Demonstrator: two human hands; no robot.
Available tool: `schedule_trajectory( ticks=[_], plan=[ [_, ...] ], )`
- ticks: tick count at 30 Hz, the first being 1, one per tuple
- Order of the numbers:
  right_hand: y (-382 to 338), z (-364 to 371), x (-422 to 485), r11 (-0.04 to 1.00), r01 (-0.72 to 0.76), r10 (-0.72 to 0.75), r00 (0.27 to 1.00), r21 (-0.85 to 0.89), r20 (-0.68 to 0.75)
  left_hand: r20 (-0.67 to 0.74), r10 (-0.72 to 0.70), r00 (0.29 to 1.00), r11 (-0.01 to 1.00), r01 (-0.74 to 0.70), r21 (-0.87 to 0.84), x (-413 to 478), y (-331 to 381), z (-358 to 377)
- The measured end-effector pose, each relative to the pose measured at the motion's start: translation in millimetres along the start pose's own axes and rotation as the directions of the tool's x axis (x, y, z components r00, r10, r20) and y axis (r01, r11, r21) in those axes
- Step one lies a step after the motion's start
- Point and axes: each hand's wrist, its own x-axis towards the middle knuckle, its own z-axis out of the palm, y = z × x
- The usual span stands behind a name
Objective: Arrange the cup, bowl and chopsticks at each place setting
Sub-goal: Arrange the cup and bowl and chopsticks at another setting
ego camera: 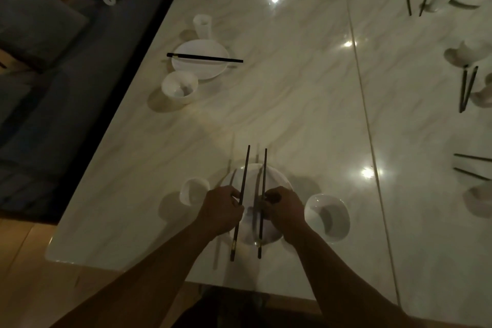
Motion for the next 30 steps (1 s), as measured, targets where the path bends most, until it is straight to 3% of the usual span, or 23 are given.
schedule_trajectory(
  ticks=[5, 10, 13, 19, 30],
  plan=[
    [-7.3, -1.6, -6.6, 1.0, -0.001, 0.002, 0.995, 0.017, -0.099, 0.034, -0.019, 0.999, 0.999, 0.019, -0.026, 8.8, 8.2, 8.1],
    [-18.9, -35.8, -11.4, 0.964, 0.153, -0.204, 0.949, -0.217, -0.239, 0.071, -0.037, 0.997, 0.991, 0.046, -0.128, 17.0, 15.8, 15.4],
    [-14.5, -68.8, -13.3, 0.933, 0.145, -0.256, 0.91, -0.329, -0.326, 0.094, -0.059, 0.994, 0.983, 0.074, -0.165, 17.2, 18.8, 18.9],
    [15.5, -108.3, -16.1, 0.922, -0.087, -0.065, 0.925, -0.377, -0.373, 0.112, -0.136, 0.984, 0.964, 0.158, -0.214, 22.8, 16.8, 26.6],
    [32.8, -109.1, -24.4, 0.981, -0.06, -0.013, 0.93, -0.186, -0.368, 0.141, -0.19, 0.972, 0.924, 0.225, -0.308, 18.9, 16.0, 30.7]
  ],
)
